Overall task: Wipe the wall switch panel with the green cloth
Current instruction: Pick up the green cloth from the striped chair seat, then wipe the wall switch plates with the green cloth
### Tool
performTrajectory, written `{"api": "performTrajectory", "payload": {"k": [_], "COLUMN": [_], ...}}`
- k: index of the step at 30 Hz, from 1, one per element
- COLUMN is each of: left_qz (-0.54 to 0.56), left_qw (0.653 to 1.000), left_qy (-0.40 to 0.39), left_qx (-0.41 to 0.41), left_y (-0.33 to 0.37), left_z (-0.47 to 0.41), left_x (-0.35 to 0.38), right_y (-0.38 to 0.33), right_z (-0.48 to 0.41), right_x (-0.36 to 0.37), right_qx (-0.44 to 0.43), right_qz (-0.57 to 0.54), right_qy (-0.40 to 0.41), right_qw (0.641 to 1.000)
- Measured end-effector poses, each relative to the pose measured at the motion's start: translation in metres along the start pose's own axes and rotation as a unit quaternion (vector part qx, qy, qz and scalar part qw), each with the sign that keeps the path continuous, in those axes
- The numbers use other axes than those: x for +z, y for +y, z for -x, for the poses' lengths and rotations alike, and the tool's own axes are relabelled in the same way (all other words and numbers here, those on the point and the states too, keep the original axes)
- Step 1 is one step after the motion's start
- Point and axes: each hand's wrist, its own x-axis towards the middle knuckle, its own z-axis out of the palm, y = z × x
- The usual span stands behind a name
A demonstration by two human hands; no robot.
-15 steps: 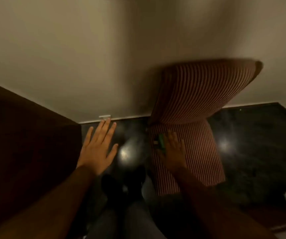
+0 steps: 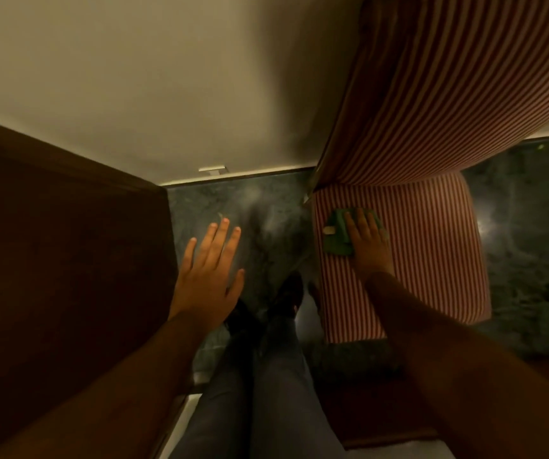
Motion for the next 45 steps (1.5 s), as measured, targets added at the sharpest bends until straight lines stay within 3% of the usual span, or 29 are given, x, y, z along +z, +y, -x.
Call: {"api": "performTrajectory", "payload": {"k": [9,12,15,18,21,24,30,33,37,45], "left_qz": [-0.042,-0.073,-0.07,-0.063,-0.074,-0.075,-0.066,-0.075,-0.105,-0.146], "left_qw": [0.994,0.984,0.969,0.94,0.899,0.856,0.781,0.755,0.746,0.667], "left_qy": [0.101,0.159,0.231,0.33,0.429,0.509,0.621,0.651,0.656,0.727], "left_qx": [-0.02,-0.027,-0.049,-0.061,-0.055,-0.047,-0.006,0.023,0.047,0.073], "left_y": [-0.014,-0.024,-0.037,-0.052,-0.068,-0.085,-0.11,-0.114,-0.117,-0.133], "left_z": [0.006,-0.004,-0.012,-0.019,-0.026,-0.031,-0.043,-0.056,-0.078,-0.106], "left_x": [-0.067,-0.129,-0.197,-0.266,-0.331,-0.395,-0.533,-0.591,-0.637,-0.639], "right_y": [-0.024,-0.058,-0.107,-0.165,-0.213,-0.251,-0.326,-0.345,-0.352,-0.366], "right_z": [0.032,0.062,0.078,0.097,0.12,0.131,0.129,0.115,0.096,0.069], "right_x": [-0.063,-0.107,-0.165,-0.245,-0.302,-0.356,-0.433,-0.443,-0.453,-0.454], "right_qx": [-0.006,-0.071,-0.136,-0.212,-0.262,-0.351,-0.36,-0.369,-0.341,-0.338], "right_qz": [-0.122,-0.166,-0.216,-0.209,-0.23,-0.17,-0.156,-0.123,-0.091,-0.064], "right_qy": [0.021,0.134,0.27,0.352,0.321,0.461,0.568,0.58,0.612,0.633], "right_qw": [0.992,0.974,0.928,0.887,0.881,0.797,0.724,0.716,0.708,0.694]}}
